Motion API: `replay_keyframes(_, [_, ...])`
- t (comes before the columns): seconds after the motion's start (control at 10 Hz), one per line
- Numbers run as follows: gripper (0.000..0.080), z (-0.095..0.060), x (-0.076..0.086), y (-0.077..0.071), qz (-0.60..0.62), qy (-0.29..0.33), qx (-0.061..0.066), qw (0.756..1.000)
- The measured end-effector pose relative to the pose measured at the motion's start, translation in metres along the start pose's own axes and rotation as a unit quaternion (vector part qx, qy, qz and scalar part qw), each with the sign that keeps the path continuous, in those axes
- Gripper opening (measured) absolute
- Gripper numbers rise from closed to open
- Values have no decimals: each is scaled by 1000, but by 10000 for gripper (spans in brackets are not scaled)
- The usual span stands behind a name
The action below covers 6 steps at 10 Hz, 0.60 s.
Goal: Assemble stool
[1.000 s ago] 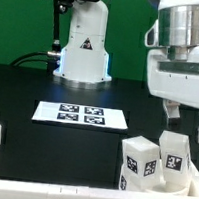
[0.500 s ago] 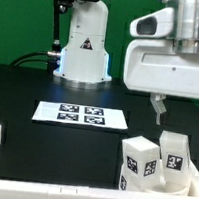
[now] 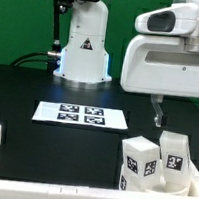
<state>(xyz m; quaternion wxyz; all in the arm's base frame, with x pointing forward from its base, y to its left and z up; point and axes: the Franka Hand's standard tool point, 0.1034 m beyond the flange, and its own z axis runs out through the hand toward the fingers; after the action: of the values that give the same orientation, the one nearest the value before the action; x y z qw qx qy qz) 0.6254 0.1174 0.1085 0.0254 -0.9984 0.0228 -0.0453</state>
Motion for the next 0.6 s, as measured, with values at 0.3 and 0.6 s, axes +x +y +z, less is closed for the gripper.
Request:
replay_keyframes(0.3, [649, 3, 2, -3, -255, -27, -5, 966])
replay_keyframes(0.6, [649, 5, 0, 3, -343, -25, -11, 939])
